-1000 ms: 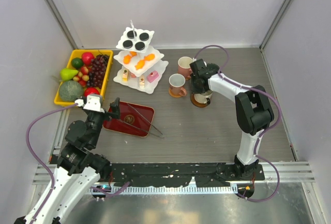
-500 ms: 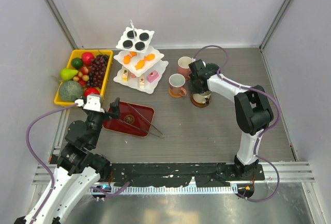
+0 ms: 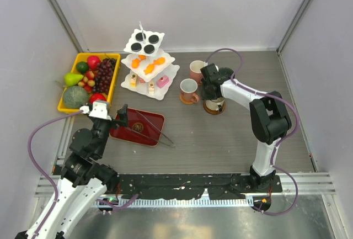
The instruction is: Serve the afternoon tea
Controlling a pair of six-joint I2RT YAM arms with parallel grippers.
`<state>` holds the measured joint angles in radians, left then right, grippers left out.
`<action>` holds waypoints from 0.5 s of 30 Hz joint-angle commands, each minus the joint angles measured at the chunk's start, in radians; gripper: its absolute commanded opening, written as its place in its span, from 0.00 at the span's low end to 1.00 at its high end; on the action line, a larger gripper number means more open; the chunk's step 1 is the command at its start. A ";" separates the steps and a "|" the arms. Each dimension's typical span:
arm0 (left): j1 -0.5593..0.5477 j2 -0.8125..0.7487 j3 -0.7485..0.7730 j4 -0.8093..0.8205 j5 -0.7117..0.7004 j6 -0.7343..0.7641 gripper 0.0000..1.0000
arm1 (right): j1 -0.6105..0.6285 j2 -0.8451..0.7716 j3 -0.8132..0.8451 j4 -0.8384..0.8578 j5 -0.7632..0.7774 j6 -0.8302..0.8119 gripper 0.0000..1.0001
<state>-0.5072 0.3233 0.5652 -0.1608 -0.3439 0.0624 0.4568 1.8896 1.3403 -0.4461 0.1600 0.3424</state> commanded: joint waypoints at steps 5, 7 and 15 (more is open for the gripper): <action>-0.004 -0.007 -0.004 0.064 0.009 0.011 0.99 | 0.006 -0.041 -0.009 -0.003 0.039 -0.017 0.29; -0.004 -0.007 -0.005 0.066 0.008 0.013 0.99 | 0.006 -0.047 -0.013 -0.008 0.038 -0.017 0.29; -0.004 -0.007 -0.004 0.064 0.009 0.011 0.99 | 0.008 -0.067 -0.021 -0.026 0.039 -0.017 0.27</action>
<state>-0.5087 0.3229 0.5632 -0.1604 -0.3431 0.0624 0.4576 1.8893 1.3300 -0.4500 0.1711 0.3347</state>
